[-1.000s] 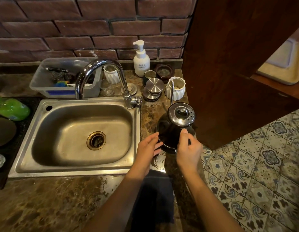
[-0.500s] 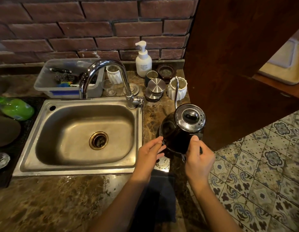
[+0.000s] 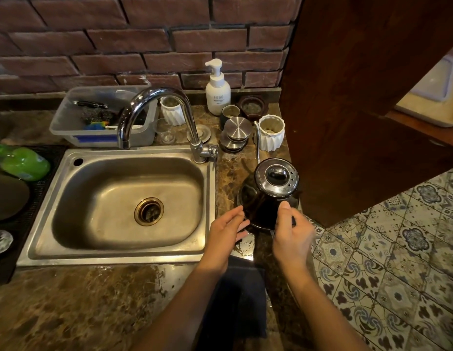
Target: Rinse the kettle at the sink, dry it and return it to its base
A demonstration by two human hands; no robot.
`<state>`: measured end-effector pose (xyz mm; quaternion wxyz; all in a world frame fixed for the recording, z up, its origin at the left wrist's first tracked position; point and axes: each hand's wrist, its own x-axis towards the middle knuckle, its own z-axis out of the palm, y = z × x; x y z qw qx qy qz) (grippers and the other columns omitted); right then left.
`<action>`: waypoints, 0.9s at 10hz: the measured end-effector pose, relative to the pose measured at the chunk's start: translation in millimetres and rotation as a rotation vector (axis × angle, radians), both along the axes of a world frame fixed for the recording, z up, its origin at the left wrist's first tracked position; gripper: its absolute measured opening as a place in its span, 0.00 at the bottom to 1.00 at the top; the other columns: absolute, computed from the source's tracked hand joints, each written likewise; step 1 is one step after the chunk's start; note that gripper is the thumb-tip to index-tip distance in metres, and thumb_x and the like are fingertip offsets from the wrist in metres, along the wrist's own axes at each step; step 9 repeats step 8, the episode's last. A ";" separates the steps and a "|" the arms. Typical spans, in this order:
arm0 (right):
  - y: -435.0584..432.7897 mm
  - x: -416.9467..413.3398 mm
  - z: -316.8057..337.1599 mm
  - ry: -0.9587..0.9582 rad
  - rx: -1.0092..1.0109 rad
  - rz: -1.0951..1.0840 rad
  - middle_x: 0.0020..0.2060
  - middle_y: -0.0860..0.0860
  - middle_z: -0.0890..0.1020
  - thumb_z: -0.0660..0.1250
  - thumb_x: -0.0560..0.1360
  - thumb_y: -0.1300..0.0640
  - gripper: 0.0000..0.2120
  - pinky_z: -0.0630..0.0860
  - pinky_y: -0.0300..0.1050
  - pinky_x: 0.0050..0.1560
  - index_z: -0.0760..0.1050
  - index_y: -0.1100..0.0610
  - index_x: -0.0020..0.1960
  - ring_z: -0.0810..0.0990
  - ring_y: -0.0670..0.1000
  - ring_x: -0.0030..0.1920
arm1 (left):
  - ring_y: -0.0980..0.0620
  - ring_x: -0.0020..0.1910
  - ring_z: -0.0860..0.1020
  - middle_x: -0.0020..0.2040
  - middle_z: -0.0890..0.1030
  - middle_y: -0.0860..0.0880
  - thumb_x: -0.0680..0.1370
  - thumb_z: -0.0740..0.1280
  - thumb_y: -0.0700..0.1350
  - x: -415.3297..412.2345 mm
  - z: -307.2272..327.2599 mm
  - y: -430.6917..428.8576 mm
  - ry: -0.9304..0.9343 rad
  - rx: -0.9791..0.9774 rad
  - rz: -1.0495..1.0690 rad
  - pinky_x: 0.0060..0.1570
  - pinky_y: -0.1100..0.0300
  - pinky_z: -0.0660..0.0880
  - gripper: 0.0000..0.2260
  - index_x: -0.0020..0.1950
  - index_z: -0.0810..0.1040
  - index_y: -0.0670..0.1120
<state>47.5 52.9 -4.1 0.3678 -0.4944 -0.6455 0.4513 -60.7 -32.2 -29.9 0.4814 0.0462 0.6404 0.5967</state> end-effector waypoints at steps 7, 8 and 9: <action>3.9 0.7 -4.6 -0.147 -0.028 -0.021 0.39 0.48 0.79 0.58 0.75 0.35 0.15 0.79 0.55 0.43 0.71 0.47 0.46 0.80 0.52 0.41 | 0.52 0.62 0.80 0.68 0.80 0.47 0.83 0.66 0.49 -10.4 -2.6 10.4 0.131 -0.110 -0.049 0.63 0.50 0.79 0.16 0.71 0.76 0.51; 5.3 5.4 10.6 -0.286 0.132 -0.060 0.54 0.48 0.74 0.63 0.74 0.38 0.20 0.73 0.54 0.61 0.68 0.49 0.59 0.74 0.53 0.56 | 0.51 0.62 0.80 0.68 0.80 0.49 0.81 0.66 0.55 -23.3 15.0 -4.6 0.399 -0.175 -0.075 0.60 0.58 0.78 0.19 0.72 0.75 0.53; 5.3 5.4 10.6 -0.286 0.132 -0.060 0.54 0.48 0.74 0.63 0.74 0.38 0.20 0.73 0.54 0.61 0.68 0.49 0.59 0.74 0.53 0.56 | 0.51 0.62 0.80 0.68 0.80 0.49 0.81 0.66 0.55 -23.3 15.0 -4.6 0.399 -0.175 -0.075 0.60 0.58 0.78 0.19 0.72 0.75 0.53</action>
